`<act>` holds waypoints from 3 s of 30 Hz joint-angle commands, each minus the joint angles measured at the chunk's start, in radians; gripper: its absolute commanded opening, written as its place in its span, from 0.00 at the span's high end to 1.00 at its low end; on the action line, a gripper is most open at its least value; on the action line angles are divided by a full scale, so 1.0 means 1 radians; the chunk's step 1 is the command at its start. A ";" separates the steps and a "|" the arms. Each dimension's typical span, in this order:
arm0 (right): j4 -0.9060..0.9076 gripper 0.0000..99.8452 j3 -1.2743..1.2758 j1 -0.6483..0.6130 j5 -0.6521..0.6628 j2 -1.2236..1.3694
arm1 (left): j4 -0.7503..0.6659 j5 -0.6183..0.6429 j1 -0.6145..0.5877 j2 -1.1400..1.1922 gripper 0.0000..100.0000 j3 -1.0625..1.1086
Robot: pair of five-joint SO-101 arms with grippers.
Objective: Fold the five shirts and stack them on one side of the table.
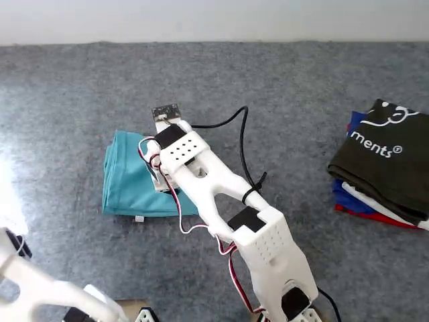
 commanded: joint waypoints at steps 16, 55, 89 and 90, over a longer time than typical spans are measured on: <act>0.124 0.99 -0.163 0.015 0.181 0.160 | -0.009 0.002 -0.005 -0.023 0.89 -0.005; -0.401 0.96 0.166 0.530 1.745 -0.239 | -0.009 -0.005 -0.002 -0.023 0.89 -0.015; 0.282 0.99 0.161 0.329 0.456 -0.170 | 0.034 0.003 -0.002 -0.018 0.89 -0.005; 0.292 0.99 0.161 0.328 0.456 -0.147 | 0.034 0.003 -0.002 -0.017 0.89 -0.005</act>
